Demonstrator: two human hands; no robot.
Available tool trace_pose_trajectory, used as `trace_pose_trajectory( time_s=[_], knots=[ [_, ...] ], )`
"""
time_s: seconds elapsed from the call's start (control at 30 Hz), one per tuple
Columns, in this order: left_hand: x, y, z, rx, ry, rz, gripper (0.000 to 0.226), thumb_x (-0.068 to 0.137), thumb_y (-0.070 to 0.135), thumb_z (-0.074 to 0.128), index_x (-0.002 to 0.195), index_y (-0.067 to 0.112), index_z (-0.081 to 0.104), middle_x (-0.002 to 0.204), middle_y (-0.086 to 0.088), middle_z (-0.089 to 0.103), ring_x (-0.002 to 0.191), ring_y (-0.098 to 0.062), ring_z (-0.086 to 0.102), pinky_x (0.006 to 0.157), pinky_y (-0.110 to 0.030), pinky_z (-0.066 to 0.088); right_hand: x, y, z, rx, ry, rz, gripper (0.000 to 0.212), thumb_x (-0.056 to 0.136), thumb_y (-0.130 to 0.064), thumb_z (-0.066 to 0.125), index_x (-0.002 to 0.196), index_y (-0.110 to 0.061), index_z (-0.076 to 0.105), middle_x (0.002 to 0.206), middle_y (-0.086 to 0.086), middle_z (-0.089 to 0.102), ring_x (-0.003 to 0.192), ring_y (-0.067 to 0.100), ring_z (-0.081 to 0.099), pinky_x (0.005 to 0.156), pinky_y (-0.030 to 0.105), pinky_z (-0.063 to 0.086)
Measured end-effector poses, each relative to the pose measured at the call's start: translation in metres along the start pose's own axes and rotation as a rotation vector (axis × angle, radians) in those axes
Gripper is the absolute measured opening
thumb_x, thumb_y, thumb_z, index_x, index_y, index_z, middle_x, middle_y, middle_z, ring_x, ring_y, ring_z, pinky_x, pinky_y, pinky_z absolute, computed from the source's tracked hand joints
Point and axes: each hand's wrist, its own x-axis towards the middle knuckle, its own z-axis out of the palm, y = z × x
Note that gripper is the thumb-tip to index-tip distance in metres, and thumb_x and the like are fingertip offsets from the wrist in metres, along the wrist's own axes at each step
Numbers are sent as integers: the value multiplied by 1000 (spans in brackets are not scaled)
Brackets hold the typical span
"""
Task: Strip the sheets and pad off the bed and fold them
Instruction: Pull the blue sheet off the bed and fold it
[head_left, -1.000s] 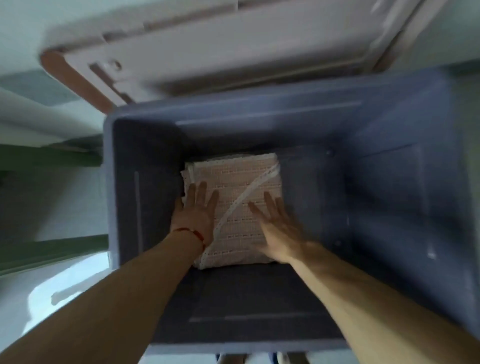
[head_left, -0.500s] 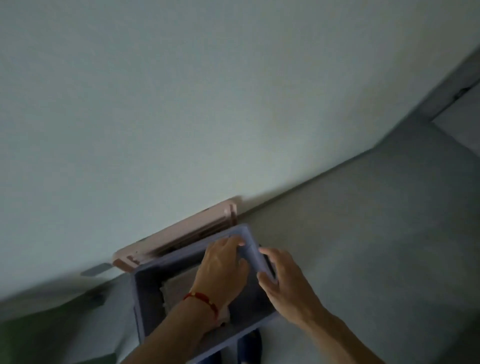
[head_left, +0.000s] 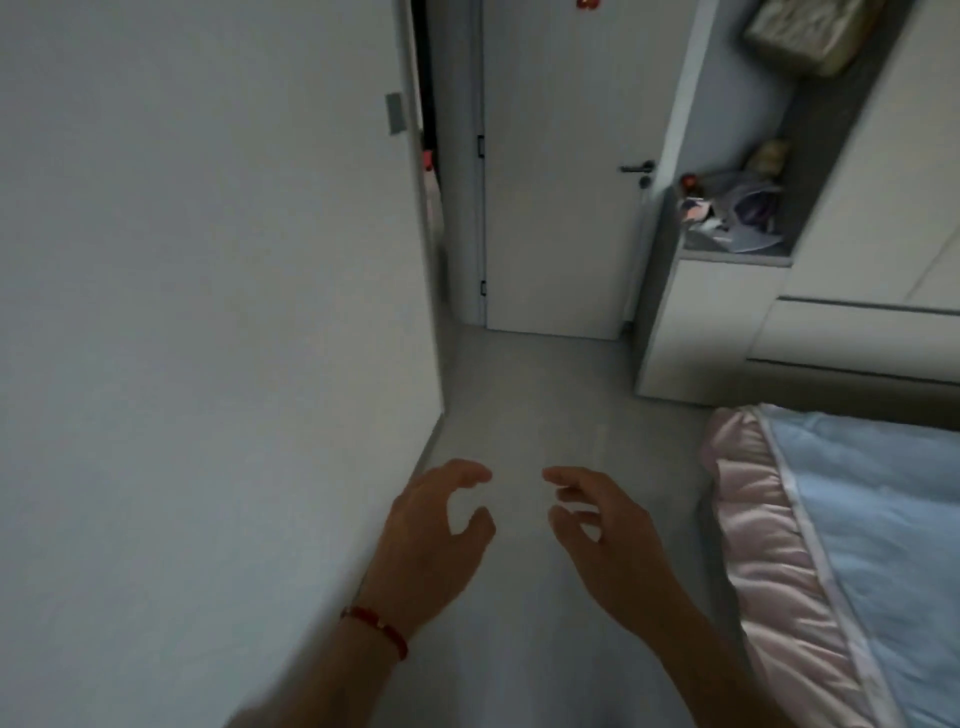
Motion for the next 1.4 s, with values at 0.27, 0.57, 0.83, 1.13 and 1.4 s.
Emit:
trace_pose_trajectory(
  time_s=[0.27, 0.57, 0.83, 1.13, 1.4],
  knots=[
    [136, 116, 190, -614, -350, -289, 39, 75, 21, 65, 111, 9, 71, 106, -12, 75, 107, -35, 68, 96, -54, 53, 80, 126, -173, 93, 291, 242, 46, 91, -15, 74, 120, -46, 59, 118, -10, 69, 102, 0, 66, 84, 22, 56],
    [290, 157, 323, -546, -521, -239, 37, 71, 23, 64, 106, 10, 72, 102, -8, 76, 104, -32, 68, 90, -45, 56, 175, 216, -276, 87, 540, 396, 29, 90, 0, 68, 109, -22, 70, 103, -12, 73, 89, -7, 66, 71, 4, 47],
    [490, 148, 432, -464, -758, -137, 12, 98, 18, 62, 105, 12, 70, 91, -5, 78, 83, -20, 72, 81, -38, 53, 305, 300, -328, -31, 664, 600, 30, 91, -7, 69, 110, -31, 69, 102, -16, 74, 91, -6, 68, 77, 10, 51],
    [672, 176, 580, -221, -1176, 127, 17, 80, 37, 69, 96, 34, 73, 95, 9, 76, 91, -8, 72, 80, -27, 55, 422, 393, -391, 78, 978, 843, 28, 93, -10, 64, 115, -27, 70, 103, -10, 76, 96, 6, 71, 89, 40, 59],
    [795, 222, 746, 194, -1446, 278, 19, 90, 36, 63, 108, 37, 63, 106, 17, 68, 96, 2, 65, 76, -17, 51, 559, 522, -483, 266, 1087, 954, 23, 94, -8, 61, 108, -23, 70, 88, -1, 76, 82, 14, 72, 80, 43, 60]
  ],
)
